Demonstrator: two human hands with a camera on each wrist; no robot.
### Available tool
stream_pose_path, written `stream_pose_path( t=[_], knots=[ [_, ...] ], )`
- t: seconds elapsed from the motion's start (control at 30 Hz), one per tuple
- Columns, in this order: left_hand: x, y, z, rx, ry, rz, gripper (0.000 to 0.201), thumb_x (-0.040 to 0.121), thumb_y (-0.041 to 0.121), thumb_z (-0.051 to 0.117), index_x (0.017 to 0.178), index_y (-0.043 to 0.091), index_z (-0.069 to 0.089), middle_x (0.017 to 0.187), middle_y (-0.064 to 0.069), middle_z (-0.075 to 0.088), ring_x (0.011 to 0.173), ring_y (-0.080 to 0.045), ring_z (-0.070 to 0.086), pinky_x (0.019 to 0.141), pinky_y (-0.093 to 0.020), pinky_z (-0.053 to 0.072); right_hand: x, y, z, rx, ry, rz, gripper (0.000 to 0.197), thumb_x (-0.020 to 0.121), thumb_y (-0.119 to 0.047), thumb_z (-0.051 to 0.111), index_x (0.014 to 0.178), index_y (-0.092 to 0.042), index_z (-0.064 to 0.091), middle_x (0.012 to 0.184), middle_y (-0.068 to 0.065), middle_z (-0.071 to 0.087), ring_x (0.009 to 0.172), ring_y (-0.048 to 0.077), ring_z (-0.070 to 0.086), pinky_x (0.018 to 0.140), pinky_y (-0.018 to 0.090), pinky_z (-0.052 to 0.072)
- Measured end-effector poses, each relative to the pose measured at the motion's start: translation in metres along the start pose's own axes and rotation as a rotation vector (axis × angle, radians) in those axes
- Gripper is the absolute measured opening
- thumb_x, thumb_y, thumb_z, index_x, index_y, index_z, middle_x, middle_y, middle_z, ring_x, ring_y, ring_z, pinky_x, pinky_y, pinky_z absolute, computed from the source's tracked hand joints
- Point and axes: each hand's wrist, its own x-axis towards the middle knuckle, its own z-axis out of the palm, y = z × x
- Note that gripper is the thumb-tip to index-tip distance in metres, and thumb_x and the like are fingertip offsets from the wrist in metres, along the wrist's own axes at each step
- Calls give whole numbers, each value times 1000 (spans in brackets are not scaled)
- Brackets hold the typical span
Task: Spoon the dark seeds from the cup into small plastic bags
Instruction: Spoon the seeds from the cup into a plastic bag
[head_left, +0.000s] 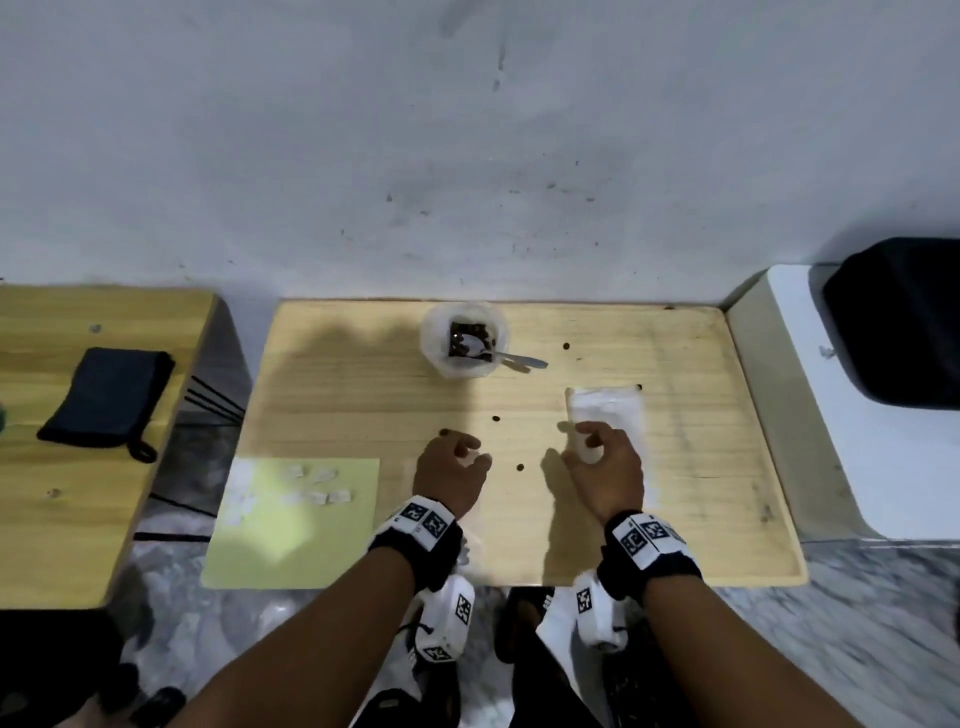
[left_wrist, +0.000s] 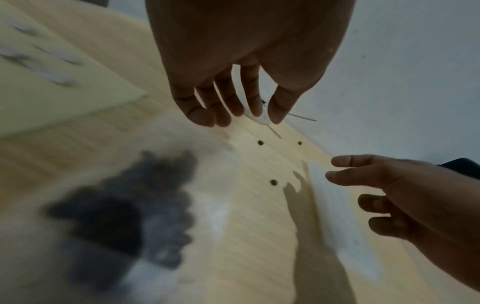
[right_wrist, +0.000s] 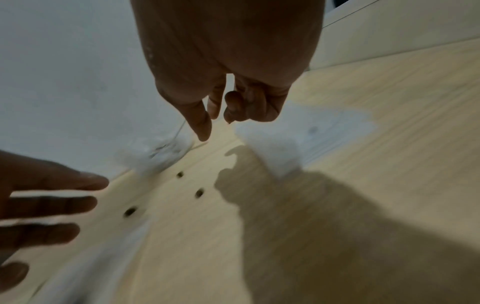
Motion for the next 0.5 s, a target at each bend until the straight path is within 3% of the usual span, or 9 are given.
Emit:
stream_pose_path(
  t=[0.07, 0.13, 0.23, 0.3, 0.37, 0.5],
  knots=[
    [9, 25, 25, -80, -77, -64, 13, 77, 24, 74, 85, 21, 64, 77, 4, 63, 83, -23, 63, 82, -30, 50, 21, 14, -21, -10, 61, 69, 31, 83, -21, 72, 113, -28, 63, 113, 2, 58, 99, 23, 60, 79, 30, 47],
    [15, 46, 47, -136, -175, -120, 14, 71, 28, 77, 76, 25, 64, 70, 2, 63, 81, -29, 67, 84, -40, 55, 39, 26, -37, -30, 76, 129, 35, 83, -22, 72, 117, -25, 63, 116, 4, 60, 102, 26, 62, 81, 32, 49],
    [26, 72, 82, -124, -234, -148, 16, 63, 35, 74, 73, 27, 63, 85, -12, 70, 94, -36, 67, 86, -47, 54, 64, 42, -57, -54, 22, 228, 45, 82, -30, 74, 124, -25, 59, 125, 6, 58, 108, 28, 61, 85, 33, 49],
    [29, 85, 97, -94, -232, -149, 16, 69, 33, 74, 81, 26, 65, 101, -12, 70, 100, -33, 65, 88, -43, 55, 75, 48, -64, -80, -30, 272, 58, 78, -39, 77, 130, -24, 55, 130, 7, 56, 114, 29, 60, 91, 36, 50],
    [35, 94, 111, -51, -225, -159, 23, 78, 29, 71, 99, 20, 67, 113, -7, 66, 105, -27, 62, 91, -31, 50, 86, 54, -69, -110, -77, 293, 67, 75, -47, 78, 132, -21, 54, 133, 8, 56, 117, 30, 59, 96, 40, 51],
    [43, 105, 128, 22, -231, -164, 38, 83, 28, 69, 118, 17, 63, 122, -3, 61, 114, -22, 57, 92, -24, 41, 96, 60, -71, -166, -175, 321, 60, 75, -53, 77, 121, -19, 59, 122, 4, 64, 113, 28, 61, 92, 36, 50]
  ],
)
